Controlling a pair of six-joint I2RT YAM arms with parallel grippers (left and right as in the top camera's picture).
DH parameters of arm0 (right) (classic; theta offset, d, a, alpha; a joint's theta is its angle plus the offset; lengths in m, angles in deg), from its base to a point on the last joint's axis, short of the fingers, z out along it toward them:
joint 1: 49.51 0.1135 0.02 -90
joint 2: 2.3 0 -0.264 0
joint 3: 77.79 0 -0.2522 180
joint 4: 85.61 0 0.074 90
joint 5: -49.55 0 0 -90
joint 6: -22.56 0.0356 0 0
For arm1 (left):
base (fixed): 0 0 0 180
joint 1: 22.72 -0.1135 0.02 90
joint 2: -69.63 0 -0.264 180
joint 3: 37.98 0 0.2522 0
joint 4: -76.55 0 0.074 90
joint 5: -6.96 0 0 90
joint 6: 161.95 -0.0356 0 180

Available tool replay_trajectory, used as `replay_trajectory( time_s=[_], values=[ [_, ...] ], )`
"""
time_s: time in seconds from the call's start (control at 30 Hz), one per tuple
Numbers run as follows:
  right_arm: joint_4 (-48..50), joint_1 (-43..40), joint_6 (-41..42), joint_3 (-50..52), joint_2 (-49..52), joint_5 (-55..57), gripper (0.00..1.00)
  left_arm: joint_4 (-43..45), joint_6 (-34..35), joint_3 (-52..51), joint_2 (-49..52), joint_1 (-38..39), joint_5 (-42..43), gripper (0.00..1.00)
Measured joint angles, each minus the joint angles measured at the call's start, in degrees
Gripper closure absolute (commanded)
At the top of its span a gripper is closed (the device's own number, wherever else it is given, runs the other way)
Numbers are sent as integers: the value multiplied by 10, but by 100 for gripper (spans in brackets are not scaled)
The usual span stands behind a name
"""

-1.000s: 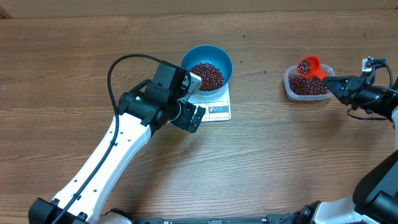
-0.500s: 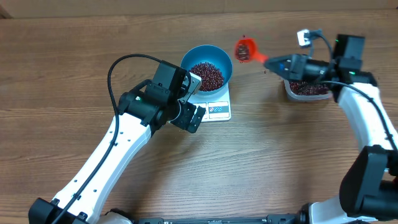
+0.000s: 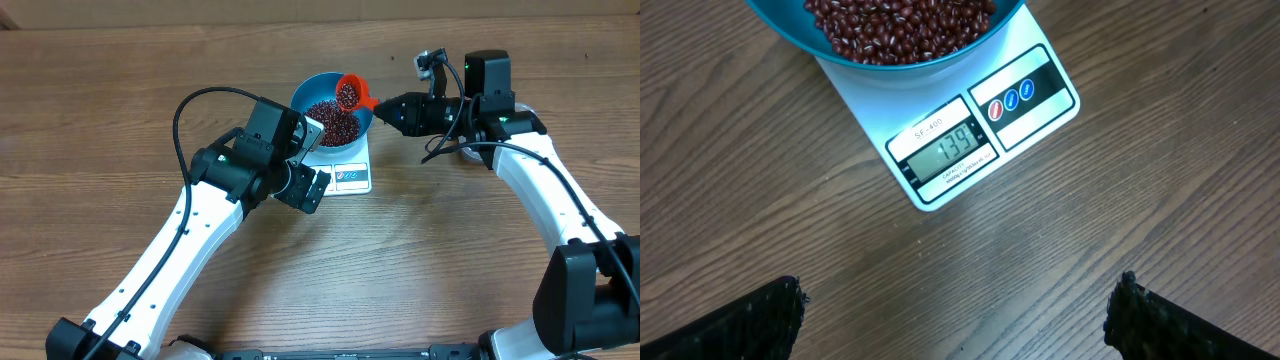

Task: Scoop item into bowl and weigh 150g on scale
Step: 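Carry the filled red cup left over the teal bowl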

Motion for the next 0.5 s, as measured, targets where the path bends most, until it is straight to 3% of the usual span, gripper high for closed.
replay_trajectory(
  time_s=[0.5],
  values=[
    [-36, 9, -119, 0, 0, 37, 96, 0, 0, 0, 0, 0, 0, 0]
  ],
)
